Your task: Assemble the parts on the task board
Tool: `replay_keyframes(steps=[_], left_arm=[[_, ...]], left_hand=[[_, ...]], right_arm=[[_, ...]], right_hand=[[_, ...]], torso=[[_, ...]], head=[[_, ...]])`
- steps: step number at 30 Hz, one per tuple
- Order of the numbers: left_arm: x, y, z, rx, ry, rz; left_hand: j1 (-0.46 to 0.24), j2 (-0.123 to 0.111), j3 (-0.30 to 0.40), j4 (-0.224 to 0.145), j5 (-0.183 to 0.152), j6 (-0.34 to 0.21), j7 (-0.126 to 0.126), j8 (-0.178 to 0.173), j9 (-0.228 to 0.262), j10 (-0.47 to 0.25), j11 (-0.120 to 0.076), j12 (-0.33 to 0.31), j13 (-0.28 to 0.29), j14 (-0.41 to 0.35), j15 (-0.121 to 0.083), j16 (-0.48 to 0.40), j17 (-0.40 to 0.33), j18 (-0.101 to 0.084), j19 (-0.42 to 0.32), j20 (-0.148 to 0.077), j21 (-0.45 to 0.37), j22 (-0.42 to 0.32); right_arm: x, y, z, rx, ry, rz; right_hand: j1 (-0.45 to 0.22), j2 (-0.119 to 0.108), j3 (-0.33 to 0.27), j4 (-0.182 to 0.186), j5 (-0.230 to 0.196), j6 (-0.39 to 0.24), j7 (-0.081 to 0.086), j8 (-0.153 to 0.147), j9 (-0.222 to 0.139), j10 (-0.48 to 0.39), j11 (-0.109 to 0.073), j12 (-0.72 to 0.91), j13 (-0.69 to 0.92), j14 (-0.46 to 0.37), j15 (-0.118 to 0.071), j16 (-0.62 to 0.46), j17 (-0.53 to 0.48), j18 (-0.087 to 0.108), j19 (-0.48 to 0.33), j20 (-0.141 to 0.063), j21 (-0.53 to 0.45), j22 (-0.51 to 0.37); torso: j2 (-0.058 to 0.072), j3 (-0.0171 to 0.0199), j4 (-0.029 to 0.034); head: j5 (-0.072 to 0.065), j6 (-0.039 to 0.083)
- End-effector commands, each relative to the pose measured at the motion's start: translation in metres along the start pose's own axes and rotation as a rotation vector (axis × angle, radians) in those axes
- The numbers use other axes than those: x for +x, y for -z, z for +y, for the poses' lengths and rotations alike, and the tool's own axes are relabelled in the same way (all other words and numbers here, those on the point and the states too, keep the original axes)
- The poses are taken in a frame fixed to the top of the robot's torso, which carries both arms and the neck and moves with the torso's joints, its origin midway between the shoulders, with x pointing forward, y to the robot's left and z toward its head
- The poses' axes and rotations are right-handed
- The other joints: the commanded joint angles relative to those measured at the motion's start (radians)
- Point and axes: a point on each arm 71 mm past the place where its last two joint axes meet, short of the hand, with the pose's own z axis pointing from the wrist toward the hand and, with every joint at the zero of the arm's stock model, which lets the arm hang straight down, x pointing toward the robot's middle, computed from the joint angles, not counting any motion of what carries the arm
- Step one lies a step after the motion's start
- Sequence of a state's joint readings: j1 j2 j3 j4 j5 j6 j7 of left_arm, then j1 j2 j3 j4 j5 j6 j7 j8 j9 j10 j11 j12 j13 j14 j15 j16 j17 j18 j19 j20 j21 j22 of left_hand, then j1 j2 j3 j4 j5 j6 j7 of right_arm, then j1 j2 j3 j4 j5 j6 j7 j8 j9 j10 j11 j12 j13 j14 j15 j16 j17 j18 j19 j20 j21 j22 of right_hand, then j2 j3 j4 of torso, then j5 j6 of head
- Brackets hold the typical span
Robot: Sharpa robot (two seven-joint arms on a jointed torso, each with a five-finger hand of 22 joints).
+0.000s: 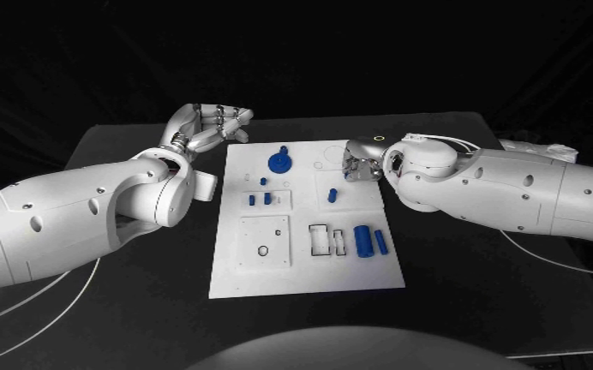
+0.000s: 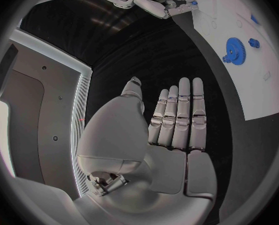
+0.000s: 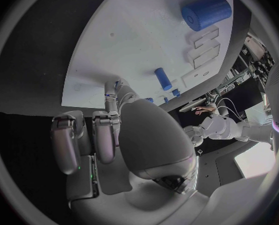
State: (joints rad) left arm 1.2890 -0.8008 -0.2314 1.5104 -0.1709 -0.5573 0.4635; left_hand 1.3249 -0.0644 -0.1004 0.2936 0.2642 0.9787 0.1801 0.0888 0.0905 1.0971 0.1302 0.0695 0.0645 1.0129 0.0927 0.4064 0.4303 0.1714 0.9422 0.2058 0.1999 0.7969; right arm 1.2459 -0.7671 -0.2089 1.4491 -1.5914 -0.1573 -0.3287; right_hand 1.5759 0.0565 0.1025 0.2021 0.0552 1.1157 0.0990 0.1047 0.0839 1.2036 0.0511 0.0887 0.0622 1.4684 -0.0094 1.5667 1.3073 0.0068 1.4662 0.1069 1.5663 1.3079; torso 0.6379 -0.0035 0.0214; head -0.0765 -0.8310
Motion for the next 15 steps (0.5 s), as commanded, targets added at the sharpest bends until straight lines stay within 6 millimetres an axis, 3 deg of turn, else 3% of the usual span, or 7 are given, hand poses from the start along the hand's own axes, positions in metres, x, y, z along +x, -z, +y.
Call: replay_keyframes(steps=[1, 15], left_arm=[[0.002, 0.0, -0.001, 0.006, 0.009, 0.012], [0.001, -0.001, 0.0, 0.004, 0.007, 0.008]], left_hand=[[-0.001, 0.011, 0.009, 0.0, 0.003, -0.006, -0.003, 0.007, 0.001, -0.008, 0.002, 0.003, 0.001, -0.003, 0.0, -0.002, -0.002, 0.012, 0.005, 0.001, -0.008, -0.002], [-0.001, 0.011, 0.009, 0.0, 0.003, -0.006, -0.003, 0.007, 0.001, -0.008, 0.002, 0.003, 0.001, -0.003, 0.0, -0.002, -0.002, 0.012, 0.005, 0.001, -0.008, -0.002]], right_arm=[[0.006, 0.001, 0.001, 0.001, 0.013, 0.027], [-0.004, 0.01, 0.002, -0.03, -0.048, -0.104]], right_hand=[[0.004, 0.007, 0.006, 0.001, 0.001, 0.009, -0.002, 0.004, 0.006, 0.009, 0.001, -0.004, -0.001, 0.102, -0.007, 0.004, 0.263, -0.007, 0.105, -0.009, 0.005, 0.263], [0.005, 0.009, 0.014, -0.001, 0.002, 0.012, 0.0, 0.004, 0.006, 0.015, 0.003, -0.007, -0.001, 0.102, -0.006, 0.004, 0.263, -0.007, 0.105, -0.01, 0.005, 0.263]], torso=[[0.0, -0.0005, 0.0013], [-0.001, 0.0001, 0.0004]], head=[[-0.004, -0.001], [0.005, 0.005]])
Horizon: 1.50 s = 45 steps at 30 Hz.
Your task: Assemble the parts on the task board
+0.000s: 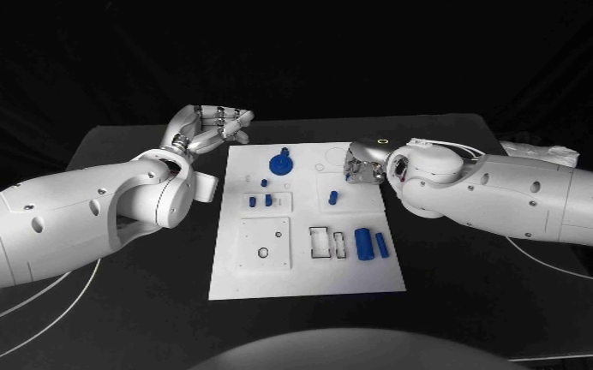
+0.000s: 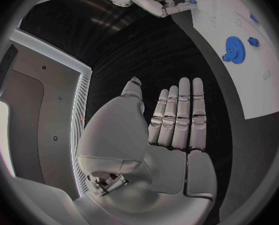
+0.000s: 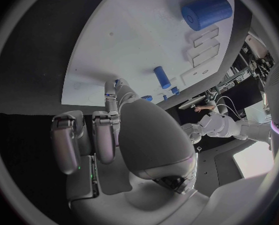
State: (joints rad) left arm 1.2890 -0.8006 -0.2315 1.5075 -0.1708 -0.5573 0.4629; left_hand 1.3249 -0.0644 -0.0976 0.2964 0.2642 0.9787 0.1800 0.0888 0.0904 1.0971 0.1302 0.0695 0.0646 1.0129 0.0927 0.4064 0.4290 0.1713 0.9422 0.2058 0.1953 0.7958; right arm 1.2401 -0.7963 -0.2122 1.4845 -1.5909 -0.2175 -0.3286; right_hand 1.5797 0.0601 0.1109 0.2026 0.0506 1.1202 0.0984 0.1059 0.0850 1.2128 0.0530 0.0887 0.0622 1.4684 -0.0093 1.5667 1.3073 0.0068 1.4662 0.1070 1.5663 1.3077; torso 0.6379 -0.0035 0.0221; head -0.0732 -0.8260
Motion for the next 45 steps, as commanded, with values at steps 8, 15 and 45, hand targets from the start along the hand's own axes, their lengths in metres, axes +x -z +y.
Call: replay_keyframes(steps=[8, 15, 45], left_arm=[[0.001, -0.002, 0.0, 0.004, 0.007, 0.011], [0.001, -0.003, 0.0, 0.003, 0.005, 0.008], [0.001, -0.018, 0.007, 0.0, -0.015, -0.001]], left_hand=[[-0.001, 0.013, 0.006, -0.003, 0.003, -0.006, -0.003, 0.007, 0.001, -0.008, 0.002, 0.003, 0.001, -0.004, 0.0, -0.002, -0.001, 0.012, 0.006, 0.001, -0.004, -0.002], [-0.001, 0.013, 0.006, -0.003, 0.003, -0.006, -0.003, 0.007, 0.001, -0.008, 0.002, 0.003, 0.001, -0.004, 0.0, -0.002, -0.001, 0.012, 0.006, 0.001, -0.004, -0.002], [0.002, 0.019, 0.004, -0.003, 0.003, -0.01, -0.001, 0.007, 0.001, -0.012, 0.004, 0.002, 0.001, -0.009, 0.001, -0.004, -0.005, 0.011, 0.005, 0.002, -0.01, -0.008]], right_arm=[[-0.021, 0.008, 0.006, -0.049, -0.048, -0.114], [-0.029, 0.011, 0.007, -0.059, -0.055, -0.138], [-0.032, 0.015, 0.112, -0.399, -0.06, -0.057]], right_hand=[[0.001, 0.002, 0.007, -0.002, 0.006, 0.008, 0.004, 0.002, 0.005, 0.007, 0.003, -0.01, -0.002, 0.102, -0.005, 0.004, 0.264, -0.007, 0.105, -0.01, 0.004, 0.263], [0.0, 0.0, 0.007, -0.002, 0.006, 0.008, 0.005, 0.001, 0.005, 0.007, 0.004, -0.011, -0.002, 0.102, -0.004, 0.004, 0.264, -0.007, 0.105, -0.009, 0.004, 0.263], [0.004, -0.01, 0.02, -0.007, 0.007, 0.006, 0.015, -0.006, 0.004, 0.009, 0.014, -0.024, -0.002, 0.102, 0.015, 0.004, 0.264, -0.007, 0.105, 0.004, 0.004, 0.263]], torso=[[0.0, -0.0001, -0.0006], [0.0, -0.0001, -0.0004], [-0.004, -0.0036, 0.0073]], head=[[0.002, 0.003], [0.001, 0.004], [0.096, -0.029]])
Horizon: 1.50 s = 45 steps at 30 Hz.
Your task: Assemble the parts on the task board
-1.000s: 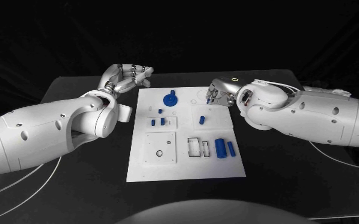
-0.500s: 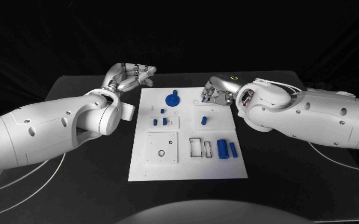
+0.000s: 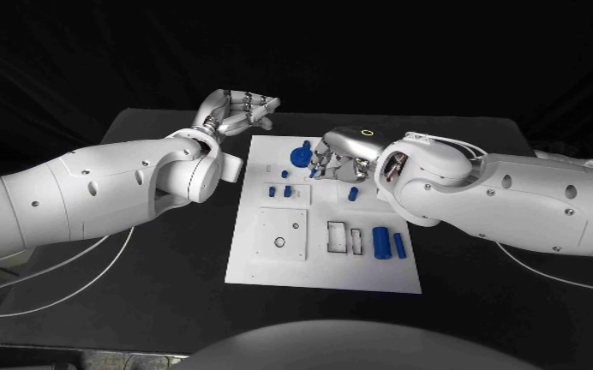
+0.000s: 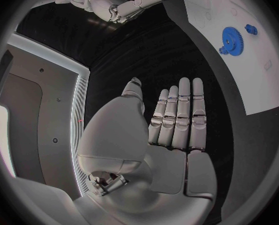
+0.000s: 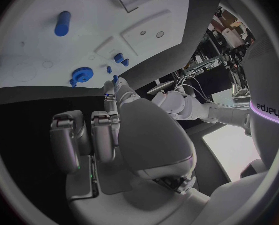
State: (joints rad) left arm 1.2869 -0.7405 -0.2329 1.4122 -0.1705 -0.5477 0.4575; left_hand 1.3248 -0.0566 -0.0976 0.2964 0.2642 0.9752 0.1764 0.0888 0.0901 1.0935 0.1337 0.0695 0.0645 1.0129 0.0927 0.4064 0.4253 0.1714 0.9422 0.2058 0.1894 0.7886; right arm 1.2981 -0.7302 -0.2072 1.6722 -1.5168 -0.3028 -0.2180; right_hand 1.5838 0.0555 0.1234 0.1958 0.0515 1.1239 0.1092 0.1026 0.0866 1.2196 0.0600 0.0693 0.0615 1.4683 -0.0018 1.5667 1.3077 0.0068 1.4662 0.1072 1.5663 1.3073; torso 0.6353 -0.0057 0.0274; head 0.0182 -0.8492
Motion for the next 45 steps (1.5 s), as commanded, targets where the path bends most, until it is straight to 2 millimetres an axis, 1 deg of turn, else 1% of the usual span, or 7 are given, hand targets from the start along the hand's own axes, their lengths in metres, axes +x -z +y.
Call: replay_keyframes(steps=[1, 4, 7, 18, 26, 31, 45], left_arm=[[0.002, -0.001, 0.0, 0.006, 0.01, 0.015], [0.001, -0.001, 0.0, 0.006, 0.009, 0.013], [0.0, -0.001, 0.0, 0.006, 0.007, 0.011], [-0.001, -0.001, 0.0, 0.006, 0.007, 0.01], [-0.001, -0.001, 0.0, 0.006, 0.007, 0.011], [0.0, -0.001, 0.0, 0.007, 0.008, 0.012], [-0.001, 0.0, 0.0, 0.007, 0.008, 0.01]], left_hand=[[0.002, 0.011, 0.004, -0.003, 0.003, -0.006, 0.002, 0.007, 0.001, -0.009, 0.0, 0.002, 0.001, -0.009, 0.001, -0.004, -0.002, 0.011, 0.005, 0.002, -0.004, -0.001], [0.002, 0.011, 0.004, -0.003, 0.003, -0.006, 0.002, 0.007, 0.001, -0.009, 0.0, 0.002, 0.001, -0.009, 0.001, -0.004, -0.002, 0.011, 0.005, 0.002, -0.004, -0.001], [0.002, 0.011, 0.004, -0.003, 0.003, -0.006, 0.002, 0.007, 0.001, -0.009, 0.0, 0.002, 0.001, -0.009, 0.001, -0.004, -0.002, 0.011, 0.005, 0.002, -0.004, -0.001], [0.003, 0.012, 0.004, -0.003, 0.003, -0.007, 0.002, 0.007, 0.001, -0.009, 0.0, 0.002, 0.001, -0.01, 0.002, -0.004, -0.002, 0.011, 0.005, 0.002, -0.005, -0.002], [0.004, 0.013, 0.004, -0.003, 0.003, -0.007, 0.003, 0.007, 0.001, -0.009, 0.0, 0.002, 0.001, -0.01, 0.002, -0.004, -0.003, 0.011, 0.005, 0.002, -0.005, -0.003], [0.004, 0.013, 0.004, -0.003, 0.003, -0.007, 0.003, 0.007, 0.001, -0.009, 0.0, 0.002, 0.001, -0.01, 0.002, -0.004, -0.003, 0.011, 0.005, 0.002, -0.005, -0.003], [0.005, 0.015, 0.003, -0.003, 0.003, -0.008, 0.003, 0.007, 0.001, -0.01, 0.0, 0.002, 0.001, -0.011, 0.002, -0.004, -0.004, 0.011, 0.005, 0.003, -0.007, -0.004]], right_arm=[[0.008, -0.002, 0.01, -0.065, 0.046, 0.06], [0.014, -0.004, 0.016, -0.083, 0.058, 0.08], [0.021, -0.005, 0.02, -0.095, 0.067, 0.107], [0.044, -0.008, 0.028, -0.111, 0.115, 0.206], [0.055, -0.008, 0.031, -0.118, 0.11, 0.233], [0.059, -0.009, 0.033, -0.122, 0.104, 0.233], [0.064, -0.012, 0.036, -0.129, 0.1, 0.248]], right_hand=[[0.001, -0.006, 0.008, -0.001, 0.006, 0.002, 0.005, -0.003, 0.002, 0.002, 0.008, -0.005, -0.002, 0.103, 0.008, 0.004, 0.263, -0.007, 0.105, 0.004, 0.004, 0.263], [0.001, -0.006, 0.009, -0.001, 0.006, 0.001, 0.005, -0.004, 0.002, 0.001, 0.008, -0.006, -0.002, 0.103, 0.009, 0.004, 0.263, -0.007, 0.105, 0.004, 0.004, 0.263], [0.001, -0.007, 0.01, -0.001, 0.006, 0.001, 0.006, -0.004, 0.002, 0.0, 0.008, -0.006, -0.002, 0.103, 0.009, 0.004, 0.263, -0.007, 0.105, 0.005, 0.004, 0.263], [0.002, -0.008, 0.013, -0.002, 0.006, -0.002, 0.007, -0.007, 0.001, -0.003, 0.01, -0.008, -0.002, 0.103, 0.01, 0.004, 0.263, -0.007, 0.105, 0.006, 0.004, 0.263], [0.002, -0.008, 0.013, -0.002, 0.006, -0.002, 0.007, -0.007, 0.001, -0.003, 0.01, -0.008, -0.002, 0.103, 0.01, 0.004, 0.263, -0.007, 0.105, 0.007, 0.004, 0.263], [0.002, -0.008, 0.013, -0.002, 0.006, -0.002, 0.008, -0.007, 0.001, -0.004, 0.01, -0.008, -0.002, 0.103, 0.011, 0.004, 0.263, -0.007, 0.105, 0.007, 0.004, 0.263], [0.001, -0.008, 0.015, -0.002, 0.006, -0.003, 0.009, -0.009, 0.001, -0.005, 0.011, -0.008, -0.002, 0.103, 0.012, 0.004, 0.263, -0.007, 0.105, 0.008, 0.004, 0.263]], torso=[[-0.001, -0.0014, 0.001], [-0.002, -0.0021, 0.0012], [-0.001, -0.0005, 0.0001], [0.001, 0.0005, -0.0011], [0.001, 0.0006, -0.0018], [0.001, 0.0006, 0.0], [0.0, -0.0003, 0.0]], head=[[0.005, -0.008], [0.004, -0.013], [0.005, -0.015], [0.005, -0.024], [0.002, -0.024], [0.001, -0.024], [-0.003, -0.024]])
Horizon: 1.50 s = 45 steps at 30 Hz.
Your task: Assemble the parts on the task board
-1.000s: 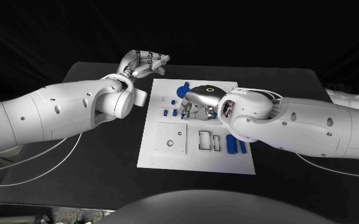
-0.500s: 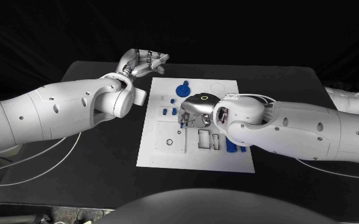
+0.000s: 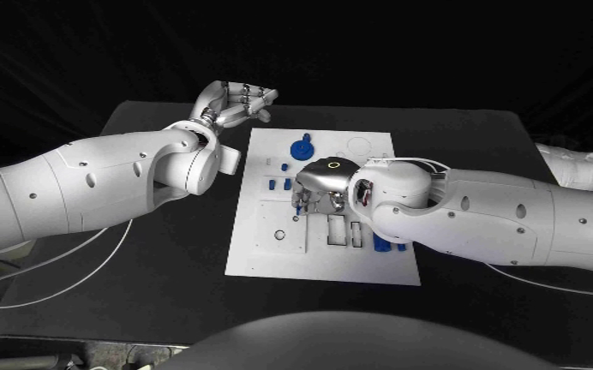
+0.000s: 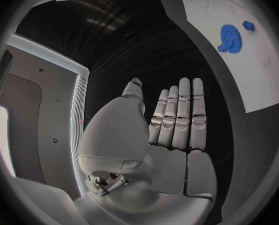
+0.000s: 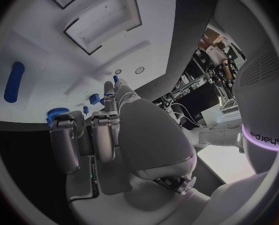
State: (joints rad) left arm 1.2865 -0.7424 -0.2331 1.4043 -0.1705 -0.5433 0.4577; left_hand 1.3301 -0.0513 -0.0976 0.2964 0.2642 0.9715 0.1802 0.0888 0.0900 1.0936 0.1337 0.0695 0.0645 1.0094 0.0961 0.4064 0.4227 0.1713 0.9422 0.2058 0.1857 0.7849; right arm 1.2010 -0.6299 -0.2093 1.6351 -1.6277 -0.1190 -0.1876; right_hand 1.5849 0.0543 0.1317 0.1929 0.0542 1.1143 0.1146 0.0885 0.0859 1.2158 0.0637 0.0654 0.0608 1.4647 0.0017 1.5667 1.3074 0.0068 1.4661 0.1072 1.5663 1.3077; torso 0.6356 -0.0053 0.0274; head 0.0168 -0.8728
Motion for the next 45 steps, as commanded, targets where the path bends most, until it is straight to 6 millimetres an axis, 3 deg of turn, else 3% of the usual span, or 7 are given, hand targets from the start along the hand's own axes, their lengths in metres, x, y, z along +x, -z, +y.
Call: replay_keyframes(steps=[1, 17, 24, 45], left_arm=[[0.0023, 0.0, -0.0015, 0.009, 0.011, 0.014], [0.0029, 0.001, -0.0021, 0.01, 0.013, 0.017], [0.0027, 0.0011, -0.0021, 0.009, 0.013, 0.016], [0.0023, 0.0013, -0.002, 0.01, 0.013, 0.017]], left_hand=[[-0.001, 0.01, 0.003, -0.003, 0.003, -0.004, -0.001, 0.007, 0.001, -0.01, 0.0, 0.002, 0.001, -0.007, -0.001, -0.004, -0.001, 0.011, 0.005, 0.003, -0.003, -0.001], [0.001, 0.011, 0.003, -0.003, 0.004, -0.005, -0.001, 0.007, 0.001, -0.01, 0.0, 0.002, 0.001, -0.008, -0.001, -0.004, -0.002, 0.011, 0.006, 0.003, -0.004, -0.002], [0.001, 0.011, 0.003, -0.003, 0.004, -0.005, -0.001, 0.007, 0.001, -0.01, 0.0, 0.002, 0.001, -0.008, -0.001, -0.004, -0.002, 0.011, 0.006, 0.003, -0.004, -0.002], [0.002, 0.014, 0.003, -0.003, 0.004, -0.005, -0.001, 0.007, 0.001, -0.01, 0.001, 0.002, 0.001, -0.008, -0.001, -0.004, -0.003, 0.011, 0.006, 0.003, -0.006, -0.004]], right_arm=[[0.0025, -0.0015, 0.0019, -0.012, 0.016, 0.019], [0.0063, -0.0036, 0.0036, -0.015, 0.008, 0.039], [0.007, -0.0043, 0.004, -0.014, 0.005, 0.046], [0.0105, -0.008, 0.0055, -0.014, 0.004, 0.058]], right_hand=[[0.0, -0.007, 0.007, 0.001, 0.004, 0.006, 0.004, 0.005, 0.002, -0.001, 0.008, -0.004, -0.001, 0.106, 0.008, 0.004, 0.263, -0.007, 0.105, 0.008, 0.004, 0.263], [-0.001, -0.007, 0.008, 0.001, 0.004, 0.006, 0.005, 0.004, 0.001, -0.002, 0.009, -0.004, -0.001, 0.106, 0.01, 0.004, 0.263, -0.007, 0.105, 0.009, 0.004, 0.263], [-0.002, -0.007, 0.008, 0.002, 0.004, 0.005, 0.006, 0.004, 0.001, -0.002, 0.009, -0.004, -0.001, 0.106, 0.01, 0.004, 0.263, -0.007, 0.105, 0.01, 0.004, 0.263], [-0.006, -0.011, 0.01, 0.003, 0.003, 0.001, 0.008, 0.0, 0.0, -0.006, 0.012, -0.005, -0.001, 0.106, 0.013, 0.004, 0.263, -0.007, 0.105, 0.013, 0.004, 0.263]], torso=[[0.0, -0.0008, 0.0], [0.0, 0.0001, -0.0003], [-0.001, -0.0006, -0.0008], [-0.001, -0.0001, 0.0002]], head=[[-0.002, 0.0], [0.001, 0.0], [-0.007, 0.0], [-0.009, 0.0]])
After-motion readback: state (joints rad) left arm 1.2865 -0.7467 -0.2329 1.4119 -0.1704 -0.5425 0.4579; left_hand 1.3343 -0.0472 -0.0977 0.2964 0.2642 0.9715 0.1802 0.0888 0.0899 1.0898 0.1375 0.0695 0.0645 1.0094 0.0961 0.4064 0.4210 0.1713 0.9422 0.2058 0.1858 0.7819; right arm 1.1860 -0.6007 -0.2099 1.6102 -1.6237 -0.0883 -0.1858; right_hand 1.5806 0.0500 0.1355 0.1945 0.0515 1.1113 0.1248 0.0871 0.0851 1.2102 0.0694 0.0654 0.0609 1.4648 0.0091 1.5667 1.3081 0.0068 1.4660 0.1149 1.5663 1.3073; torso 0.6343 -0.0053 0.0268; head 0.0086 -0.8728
